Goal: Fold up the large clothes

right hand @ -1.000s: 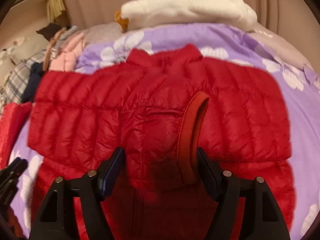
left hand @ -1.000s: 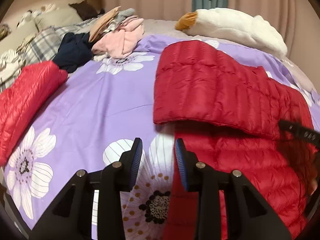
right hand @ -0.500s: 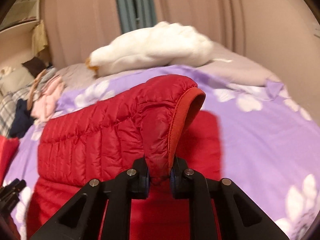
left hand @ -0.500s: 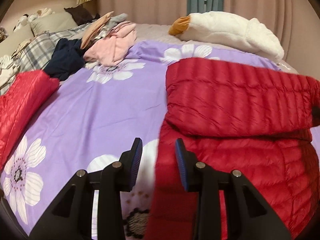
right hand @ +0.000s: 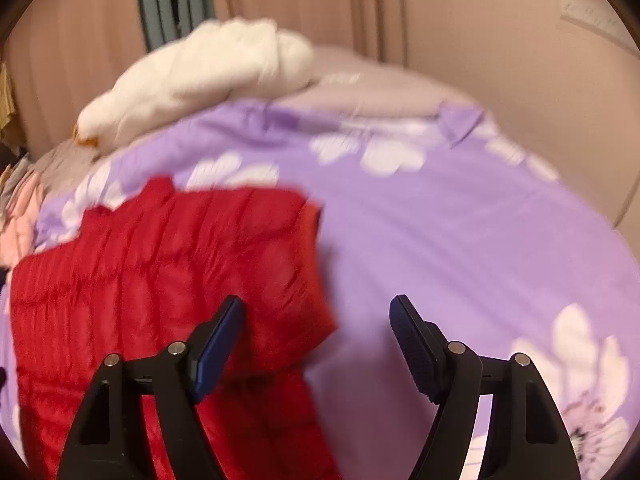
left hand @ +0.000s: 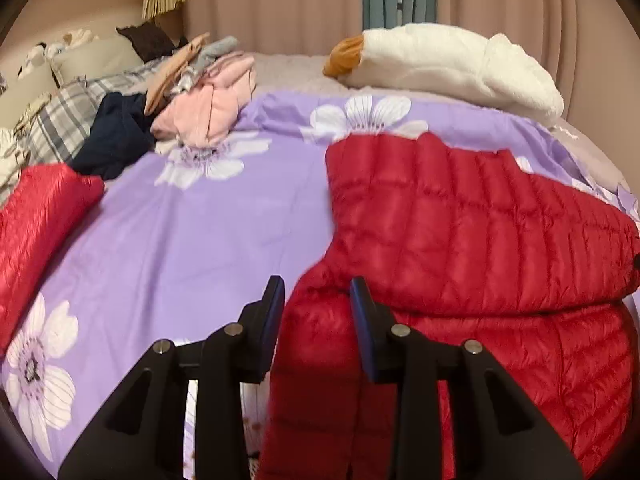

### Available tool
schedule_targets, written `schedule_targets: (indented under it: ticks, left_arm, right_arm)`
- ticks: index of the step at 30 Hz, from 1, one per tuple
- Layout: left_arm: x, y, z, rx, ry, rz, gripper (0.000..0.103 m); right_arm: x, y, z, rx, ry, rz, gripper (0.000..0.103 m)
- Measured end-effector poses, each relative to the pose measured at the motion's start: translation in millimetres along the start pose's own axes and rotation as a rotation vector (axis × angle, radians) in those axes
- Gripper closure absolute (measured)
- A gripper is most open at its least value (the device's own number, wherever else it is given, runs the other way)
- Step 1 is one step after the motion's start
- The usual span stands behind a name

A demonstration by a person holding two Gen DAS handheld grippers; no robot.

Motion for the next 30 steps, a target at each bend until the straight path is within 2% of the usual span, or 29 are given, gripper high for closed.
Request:
schedule_targets:
  ticks: [1, 2, 3, 5, 6, 8, 11, 15, 18, 21, 24, 30]
  left_arm:
    - [-0.3, -1.8, 3.2, 0.005, -0.01, 0.0, 0.07]
    - [0.3, -4.6, 7.7, 0.007, -0.021, -0.003, 0.07]
    - [2.1, -7.5, 12.7, -0.001, -0.028, -0.019, 0.07]
    - [7.8, -11.8, 19.9, -0.025, -0.026, -0.06, 0.07]
    - [11.9, -16.4, 23.7, -0.028, -0.027, -0.067, 0.07]
    - [18.6, -26.4, 29.0, -0.018, -0.044, -0.07, 0.07]
    - [35.4, -39.7, 31.8, -0.016, -0.028, -0.124, 0.073]
    - [74.6, -51.2, 18.0, -0.009, 0.031, -0.1, 0.076]
    - [84.3, -45.3, 11.9, -0.043, 0.045, -0.154, 0.076]
    - [93.7, -38.2, 9.7, -0.09, 0.064, -0.201, 0.074]
    - [99.5, -42.1, 10.7, -0.082, 0.083, -0.196, 0.074]
    - [102.4, -45.3, 10.7, -0.072, 0.09, -0.184, 0.074]
  right_arm:
    - [-4.7, 5.6, 3.8, -0.019, -0.021, 0.005, 0.028]
    - [-9.6, 10.8, 6.8, -0.031, -0.042, 0.031, 0.037]
    - [-13.7, 13.8, 9.1, -0.032, -0.057, 0.057, 0.061]
    - [-20.1, 18.2, 12.8, -0.025, -0.083, 0.082, 0.091]
    - [-24.0, 21.5, 14.6, -0.03, -0.108, 0.096, 0.095]
    - [-27.7, 33.1, 18.7, -0.073, -0.139, 0.124, 0.096]
    - [-11.4, 49.7, 19.8, -0.106, -0.108, 0.18, 0.096]
    - [36.1, 57.4, -1.8, -0.121, 0.024, 0.162, 0.096]
    - [62.7, 59.7, -21.5, -0.145, 0.1, 0.182, 0.097]
    - [63.5, 67.1, -22.6, -0.179, 0.107, 0.146, 0.097]
    - [64.2, 74.2, -26.6, -0.217, 0.104, 0.11, 0.097]
    - [65.5, 67.1, -25.8, -0.186, 0.11, 0.143, 0.097]
Point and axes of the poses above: each gripper's, at about its wrist camera, not at the fingertips, and x roughly the way its jaws point, y to its left, z to its top, the point moved 1 cm from there along x, roughly the way its jaws point
